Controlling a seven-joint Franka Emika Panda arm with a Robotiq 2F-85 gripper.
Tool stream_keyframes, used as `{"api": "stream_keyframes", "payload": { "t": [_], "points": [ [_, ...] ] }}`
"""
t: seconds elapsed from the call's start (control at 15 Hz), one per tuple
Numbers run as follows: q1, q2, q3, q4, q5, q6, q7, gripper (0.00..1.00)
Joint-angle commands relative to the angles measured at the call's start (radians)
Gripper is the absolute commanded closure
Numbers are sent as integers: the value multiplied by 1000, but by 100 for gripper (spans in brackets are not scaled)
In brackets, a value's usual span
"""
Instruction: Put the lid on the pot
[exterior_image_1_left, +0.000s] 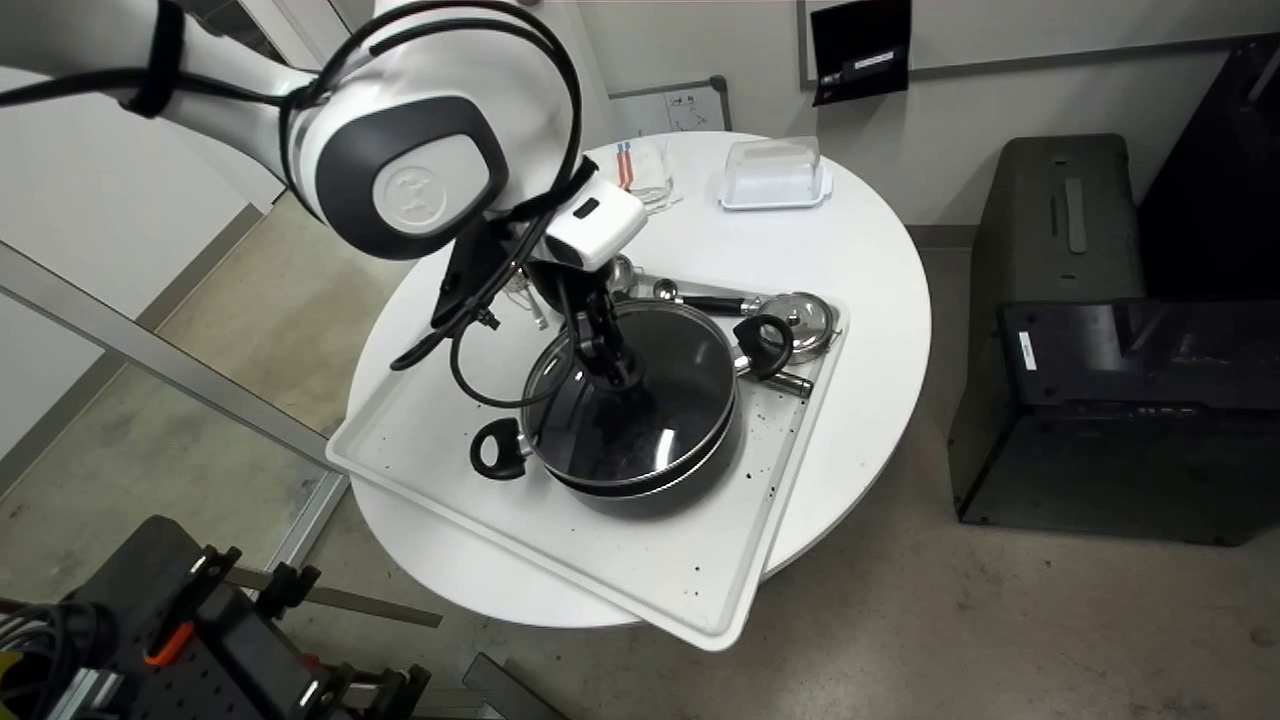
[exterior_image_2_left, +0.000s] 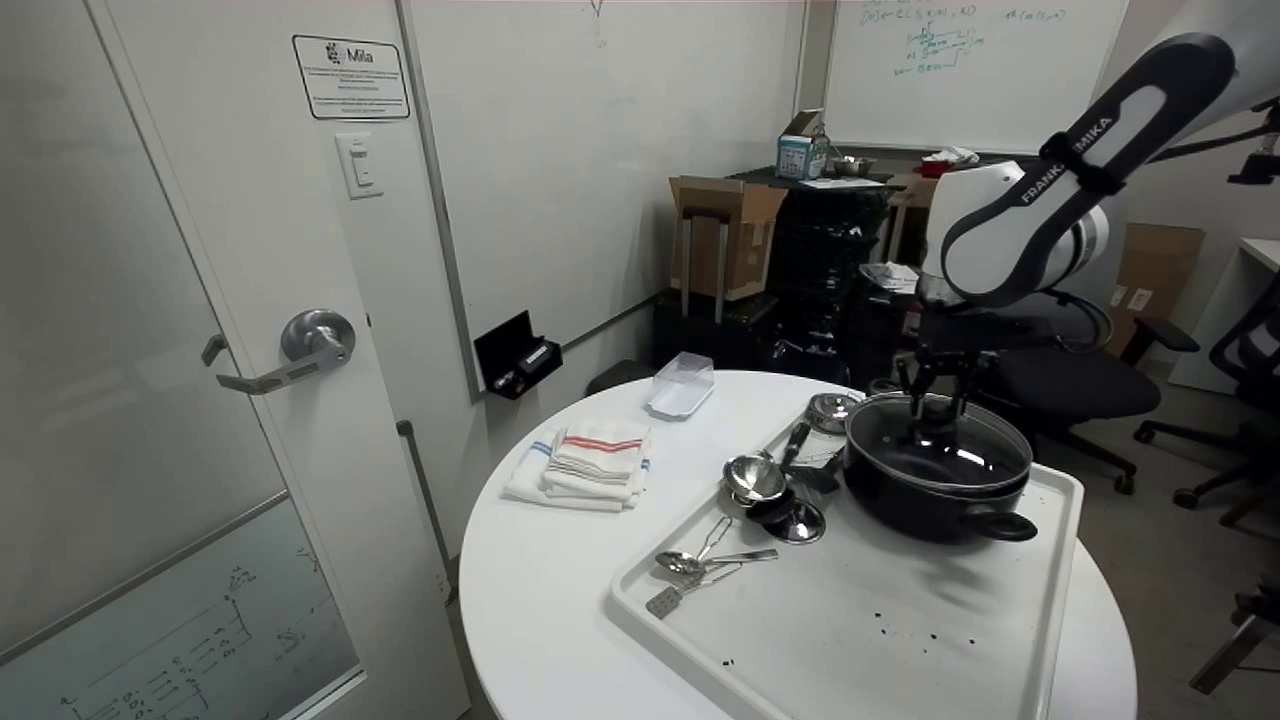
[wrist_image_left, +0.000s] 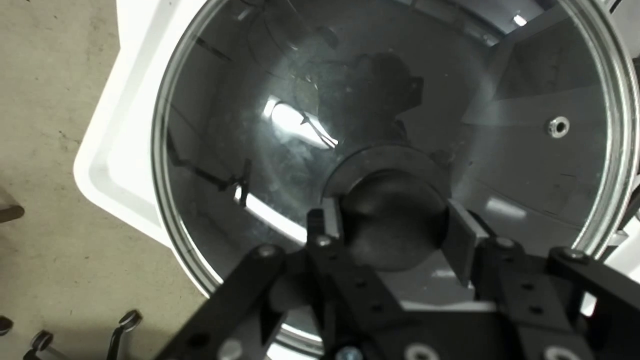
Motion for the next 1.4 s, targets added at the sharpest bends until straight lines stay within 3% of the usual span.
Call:
{"api": "stream_keyframes", "payload": {
  "t": [0.0,0.6,1.33],
  "points": [
    [17,-46,-13,-46,2,5,9,75],
    [26,-90,-12,-114,7,101,-6,75],
    [32,-115,-38,-137,-8,92,13,75]
  ]
}}
